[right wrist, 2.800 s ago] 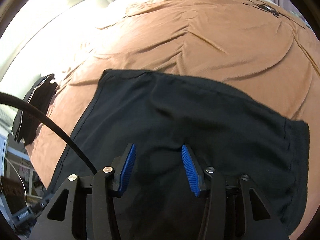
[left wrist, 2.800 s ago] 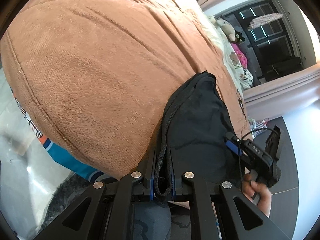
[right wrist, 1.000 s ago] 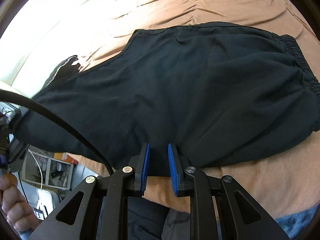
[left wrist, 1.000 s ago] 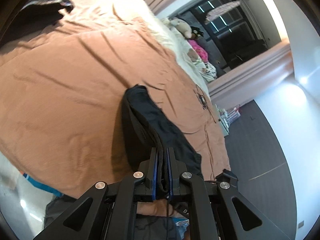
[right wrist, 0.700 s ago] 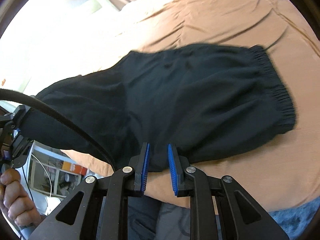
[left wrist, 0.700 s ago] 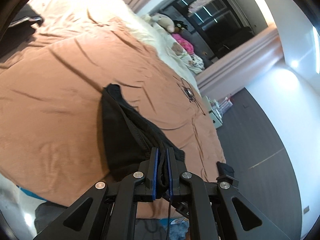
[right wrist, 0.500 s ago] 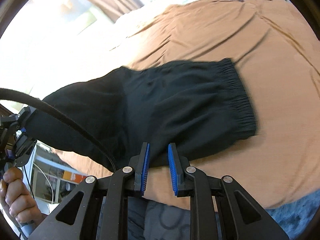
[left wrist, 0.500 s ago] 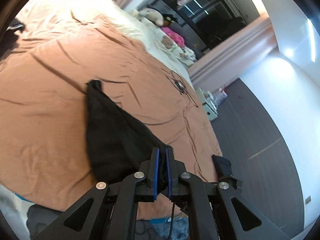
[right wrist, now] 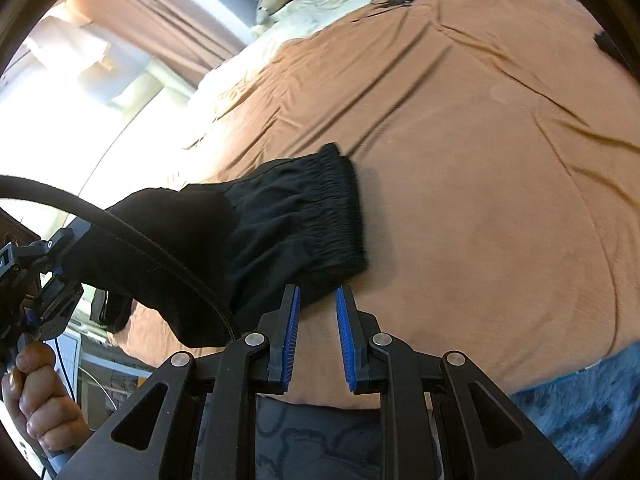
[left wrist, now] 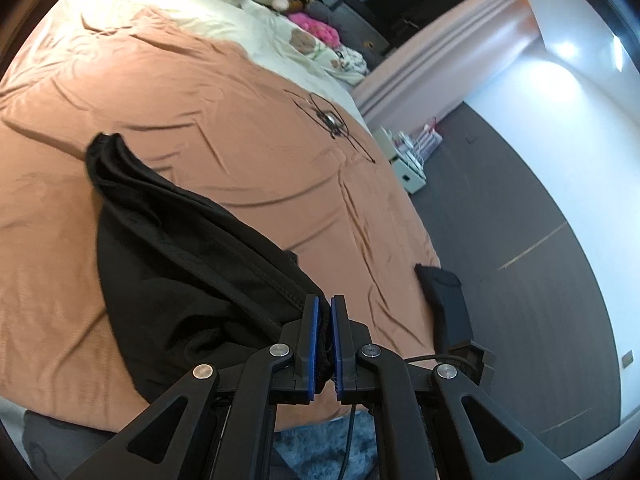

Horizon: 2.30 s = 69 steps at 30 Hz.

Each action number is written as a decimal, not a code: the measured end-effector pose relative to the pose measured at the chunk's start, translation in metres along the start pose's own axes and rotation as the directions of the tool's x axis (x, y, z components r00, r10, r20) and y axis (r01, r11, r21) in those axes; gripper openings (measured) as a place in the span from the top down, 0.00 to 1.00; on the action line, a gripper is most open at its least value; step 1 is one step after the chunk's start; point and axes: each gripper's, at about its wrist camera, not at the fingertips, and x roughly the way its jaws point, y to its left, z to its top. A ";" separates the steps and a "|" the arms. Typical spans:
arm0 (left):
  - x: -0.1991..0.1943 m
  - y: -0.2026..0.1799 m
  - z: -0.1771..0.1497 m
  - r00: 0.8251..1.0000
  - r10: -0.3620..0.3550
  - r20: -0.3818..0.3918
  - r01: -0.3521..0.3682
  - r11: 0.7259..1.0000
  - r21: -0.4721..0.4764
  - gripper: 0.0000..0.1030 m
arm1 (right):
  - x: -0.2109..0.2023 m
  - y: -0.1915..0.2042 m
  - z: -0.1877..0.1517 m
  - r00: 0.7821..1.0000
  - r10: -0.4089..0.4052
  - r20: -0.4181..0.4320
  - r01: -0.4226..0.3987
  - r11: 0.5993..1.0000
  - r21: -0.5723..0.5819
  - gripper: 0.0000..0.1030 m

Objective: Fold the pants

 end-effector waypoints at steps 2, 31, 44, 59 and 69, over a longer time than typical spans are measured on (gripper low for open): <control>0.012 -0.009 -0.005 1.000 -0.006 -0.026 0.006 1.000 0.016 0.94 | -0.005 -0.009 -0.003 1.000 -0.001 0.006 0.001 1.000 0.018 0.84; 0.010 0.054 -0.004 0.991 0.121 -0.064 -0.126 0.990 -0.063 0.15 | -0.026 -0.016 -0.006 0.993 0.109 0.055 -0.111 0.993 0.044 0.48; 0.030 0.124 0.034 0.984 0.169 -0.059 -0.176 0.971 -0.161 0.09 | 0.012 0.011 0.012 0.989 0.142 -0.027 -0.140 0.988 0.066 0.32; 0.079 0.168 0.059 0.978 0.186 -0.095 -0.201 0.960 -0.195 0.25 | 0.041 0.027 0.024 0.993 0.088 -0.076 -0.084 0.995 0.060 0.33; 0.054 0.153 0.075 0.977 0.210 -0.031 -0.212 0.965 -0.152 0.93 | 0.037 0.028 0.015 0.993 0.077 -0.091 -0.079 0.997 -0.014 0.87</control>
